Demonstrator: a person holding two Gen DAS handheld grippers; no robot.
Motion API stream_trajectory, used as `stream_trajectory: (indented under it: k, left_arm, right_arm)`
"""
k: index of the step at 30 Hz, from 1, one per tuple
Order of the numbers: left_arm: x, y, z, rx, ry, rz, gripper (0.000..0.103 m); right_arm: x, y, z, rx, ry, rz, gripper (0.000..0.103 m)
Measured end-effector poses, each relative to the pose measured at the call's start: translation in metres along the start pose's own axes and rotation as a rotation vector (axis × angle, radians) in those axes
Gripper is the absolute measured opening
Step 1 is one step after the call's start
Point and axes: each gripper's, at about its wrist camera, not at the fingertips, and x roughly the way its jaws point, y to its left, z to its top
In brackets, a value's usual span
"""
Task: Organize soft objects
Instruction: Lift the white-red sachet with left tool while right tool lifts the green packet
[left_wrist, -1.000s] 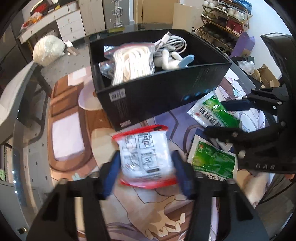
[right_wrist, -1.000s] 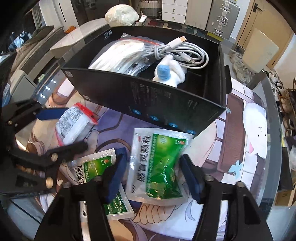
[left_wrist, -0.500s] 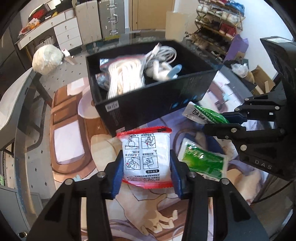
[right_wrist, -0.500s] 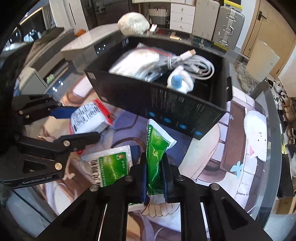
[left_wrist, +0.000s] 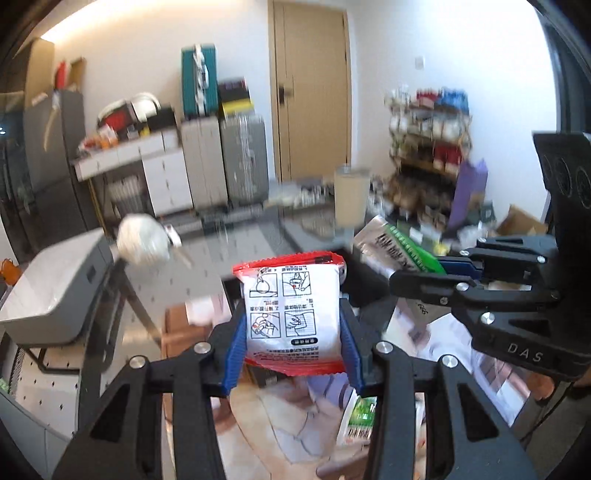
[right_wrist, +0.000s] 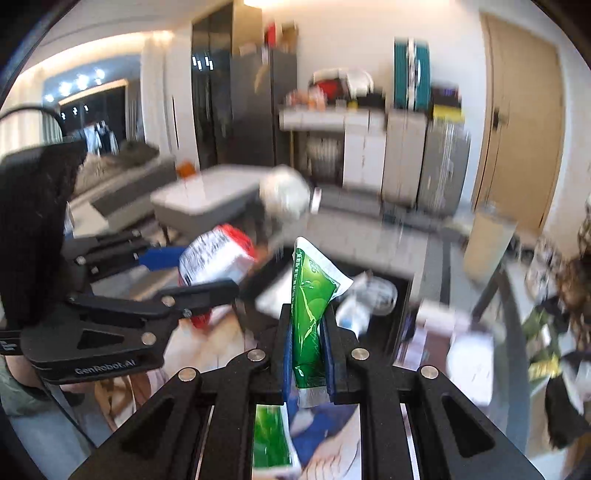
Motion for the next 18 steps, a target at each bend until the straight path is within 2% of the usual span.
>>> stream_trajectory:
  k: [3, 7, 9, 18]
  left_arm:
    - [-0.02, 0.006, 0.003, -0.011, -0.111, 0.005, 0.044]
    - [-0.043, 0.017, 0.008, -0.029, -0.233, 0.015, 0.044]
    - [-0.049, 0.025, 0.009, -0.056, -0.26, -0.007, 0.044]
    - [-0.05, 0.04, 0.011, -0.105, -0.28, -0.045, 0.044]
  right_arm:
    - [-0.022, 0.001, 0.002, 0.005, -0.118, -0.034, 0.013]
    - [-0.038, 0.001, 0.007, 0.009, -0.198, -0.067, 0.013]
    - [-0.04, -0.001, 0.009, 0.015, -0.205, -0.077, 0.013]
    - [-0.055, 0.004, 0.006, 0.022, -0.242, -0.087, 0.013]
